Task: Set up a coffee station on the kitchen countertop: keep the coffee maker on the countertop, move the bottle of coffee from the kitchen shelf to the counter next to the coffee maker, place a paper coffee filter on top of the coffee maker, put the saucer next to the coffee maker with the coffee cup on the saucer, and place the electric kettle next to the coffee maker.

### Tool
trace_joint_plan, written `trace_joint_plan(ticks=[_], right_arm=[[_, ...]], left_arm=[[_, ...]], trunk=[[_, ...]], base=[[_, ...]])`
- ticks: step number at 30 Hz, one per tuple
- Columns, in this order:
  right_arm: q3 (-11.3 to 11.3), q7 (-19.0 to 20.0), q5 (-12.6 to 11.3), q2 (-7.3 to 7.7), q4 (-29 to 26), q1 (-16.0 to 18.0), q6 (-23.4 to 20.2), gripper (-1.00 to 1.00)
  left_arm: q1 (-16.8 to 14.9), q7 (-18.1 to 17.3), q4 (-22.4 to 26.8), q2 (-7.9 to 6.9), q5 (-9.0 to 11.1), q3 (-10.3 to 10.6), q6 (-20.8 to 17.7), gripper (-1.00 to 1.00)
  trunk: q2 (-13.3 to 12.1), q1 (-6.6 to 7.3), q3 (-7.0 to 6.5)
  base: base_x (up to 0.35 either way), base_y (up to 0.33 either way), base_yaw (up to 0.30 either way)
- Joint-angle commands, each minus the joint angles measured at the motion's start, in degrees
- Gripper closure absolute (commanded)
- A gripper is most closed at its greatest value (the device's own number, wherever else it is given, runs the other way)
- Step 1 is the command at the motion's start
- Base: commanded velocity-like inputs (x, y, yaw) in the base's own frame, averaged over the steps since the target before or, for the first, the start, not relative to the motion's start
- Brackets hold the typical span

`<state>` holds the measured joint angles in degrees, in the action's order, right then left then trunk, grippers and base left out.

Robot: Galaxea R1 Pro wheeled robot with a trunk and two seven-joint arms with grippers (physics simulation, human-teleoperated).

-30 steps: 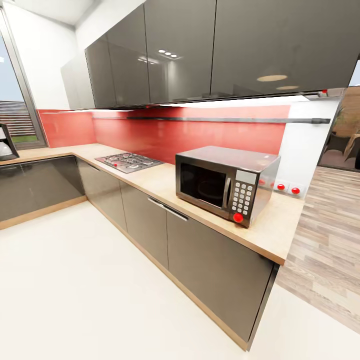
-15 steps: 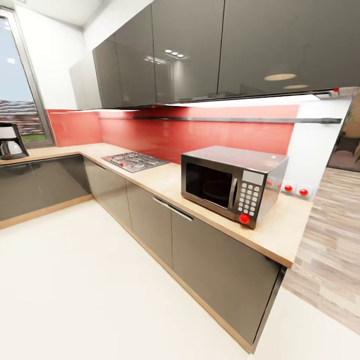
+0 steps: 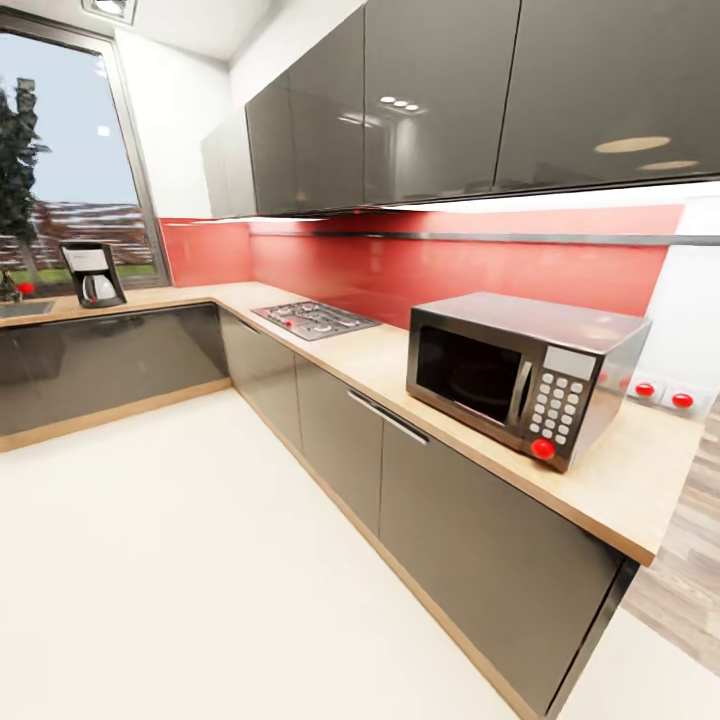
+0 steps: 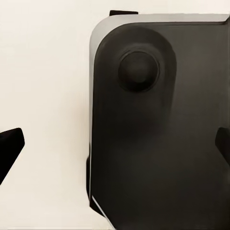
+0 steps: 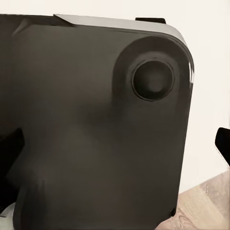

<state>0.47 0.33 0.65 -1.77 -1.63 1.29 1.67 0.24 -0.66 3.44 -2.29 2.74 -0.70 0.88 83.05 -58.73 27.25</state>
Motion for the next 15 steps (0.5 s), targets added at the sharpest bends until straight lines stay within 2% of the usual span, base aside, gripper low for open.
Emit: trace_joint_plan(ticks=[1,8,9,15], right_arm=[[0.06,0.00,0.16,-0.01,0.05,0.03,0.18,-1.00],[0.14,-0.07,1.77,0.01,-0.04,0.03,0.25,-1.00],[0.08,-0.07,2.89,0.01,-0.04,0.03,0.26,-1.00],[-0.02,-0.01,3.91,0.01,-0.17,0.03,0.50,-1.00]], left_arm=[[0.03,-0.09,0.10,0.00,0.34,-0.03,0.08,-1.00],[0.03,-0.13,0.17,0.00,0.43,-0.08,1.74,-1.00],[0.03,-0.13,0.17,0.00,0.43,-0.09,1.90,-1.00],[0.03,-0.04,0.21,0.01,0.84,-0.20,2.14,-1.00]], trunk=[[0.02,0.00,0.05],[0.02,0.00,0.15],[0.02,0.00,0.19],[0.02,0.00,0.36]], base=[[0.000,0.000,0.284],[0.000,0.000,0.257],[0.000,0.000,0.119],[0.018,0.000,0.068]])
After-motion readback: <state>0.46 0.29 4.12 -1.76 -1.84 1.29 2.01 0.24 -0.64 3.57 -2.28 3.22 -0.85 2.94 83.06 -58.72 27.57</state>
